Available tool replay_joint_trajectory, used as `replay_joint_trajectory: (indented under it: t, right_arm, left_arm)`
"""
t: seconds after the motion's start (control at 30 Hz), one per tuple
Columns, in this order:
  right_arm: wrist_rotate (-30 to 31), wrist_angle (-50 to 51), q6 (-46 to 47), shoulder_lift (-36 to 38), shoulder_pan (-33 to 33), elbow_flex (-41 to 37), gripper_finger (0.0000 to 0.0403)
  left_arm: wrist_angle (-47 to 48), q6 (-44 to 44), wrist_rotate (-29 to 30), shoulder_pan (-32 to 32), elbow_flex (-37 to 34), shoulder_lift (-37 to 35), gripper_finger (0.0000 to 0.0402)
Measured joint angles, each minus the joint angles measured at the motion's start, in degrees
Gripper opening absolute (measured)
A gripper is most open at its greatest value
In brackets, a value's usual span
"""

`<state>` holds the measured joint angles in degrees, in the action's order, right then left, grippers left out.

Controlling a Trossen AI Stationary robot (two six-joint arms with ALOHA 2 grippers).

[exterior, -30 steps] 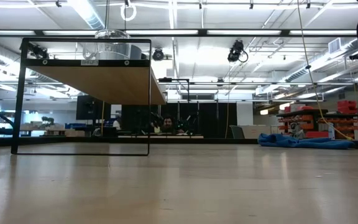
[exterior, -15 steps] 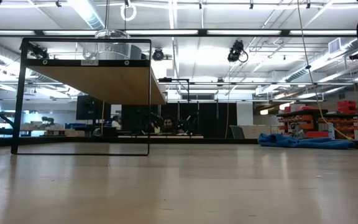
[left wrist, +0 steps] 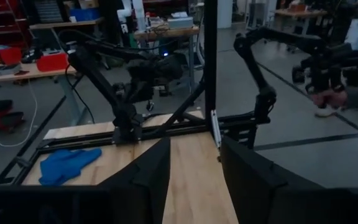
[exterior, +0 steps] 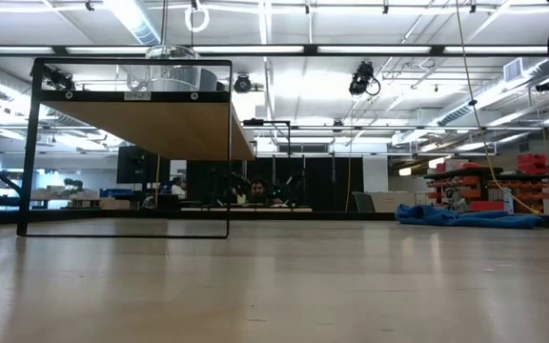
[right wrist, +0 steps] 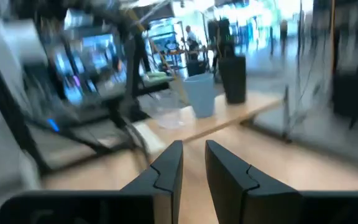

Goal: Stack small to large cups/mugs on shelf
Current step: Return to Home Position

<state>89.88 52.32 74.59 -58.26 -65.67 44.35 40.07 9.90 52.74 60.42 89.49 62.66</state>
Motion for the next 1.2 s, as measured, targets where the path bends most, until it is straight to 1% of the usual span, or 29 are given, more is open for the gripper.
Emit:
replay_joint_trajectory:
  t: [0.07,0.1,0.17,0.2,0.27,0.3,0.37,0.47,0.53,0.57,0.63,0.73,0.83,0.87,0.93,1.07,1.2]
  right_arm:
    - [-0.5,-0.5,10.8,0.2,1.1,1.6,0.0075]
    - [-1.1,-1.5,14.4,0.3,1.5,2.7,0.0075]
    - [-1.4,-3.5,16.7,0.0,2.0,4.7,0.0075]
    - [-2.9,-5.1,15.4,-0.1,1.9,6.2,0.0075]
    - [-7.0,-9.2,8.7,0.0,1.8,10.1,0.0075]
    - [-9.8,-12.7,3.2,0.0,1.8,12.3,0.0075]
    - [-17.2,-22.5,-11.8,0.0,2.4,16.2,0.0075]
    - [-32.9,-39.7,-37.6,-0.4,5.4,21.6,0.0075]
    - [-45.5,-47.9,-50.5,-0.5,7.9,24.8,0.0075]
    - [-52.3,-50.9,-55.1,-0.6,9.2,26.6,0.0075]
    - [-65.8,-52.8,-60.4,-0.5,12.4,30.7,0.0075]
    - [-83.9,-52.5,-62.9,-0.5,17.8,37.0,0.0075]
    - [-96.7,-50.2,-65.0,-0.5,24.5,42.9,0.0075]
    - [-99.3,-48.6,-66.3,-0.5,27.1,44.9,0.0075]
    - [-101.4,-42.7,-69.2,-0.4,32.7,49.5,0.0075]
    - [-99.6,-31.8,-75.3,-0.4,44.9,58.3,0.0075]
    - [-98.6,-27.4,-82.4,-0.2,56.9,65.3,0.0075]
  left_arm:
    - [-0.8,0.0,0.0,0.0,0.0,-0.1,0.0150]
    - [-0.8,0.0,0.0,0.1,0.0,-0.1,0.0149]
    - [-0.8,-0.1,0.0,0.1,0.0,0.0,0.0146]
    - [-0.8,-0.1,0.0,0.0,0.0,0.0,0.0144]
    - [-0.9,-0.1,0.0,0.0,0.0,-0.1,0.0141]
    - [-0.8,-0.1,0.0,0.0,0.0,-0.1,0.0140]
    - [-0.8,-0.7,0.0,0.0,0.0,0.0,0.0138]
    - [-0.8,-2.0,0.0,0.0,0.0,0.0,0.0138]
    - [-0.8,-2.1,0.0,0.0,0.0,-0.1,0.0141]
    - [-0.8,-2.1,0.0,0.0,0.0,-0.1,0.0142]
    - [-0.8,-2.0,0.0,0.0,0.0,-0.1,0.0145]
    - [-0.9,-1.6,-0.8,0.0,0.0,-0.1,0.0149]
    - [-0.9,-1.6,-2.8,0.0,0.0,-0.1,0.0151]
    - [-0.9,-1.6,-3.0,0.0,0.0,-0.1,0.0150]
    - [-0.9,-1.5,-3.1,0.0,0.0,-0.1,0.0148]
    - [-1.3,-1.6,-3.1,0.0,0.0,-0.2,0.0142]
    - [-1.8,-1.6,-3.1,0.0,0.0,-0.2,0.0138]
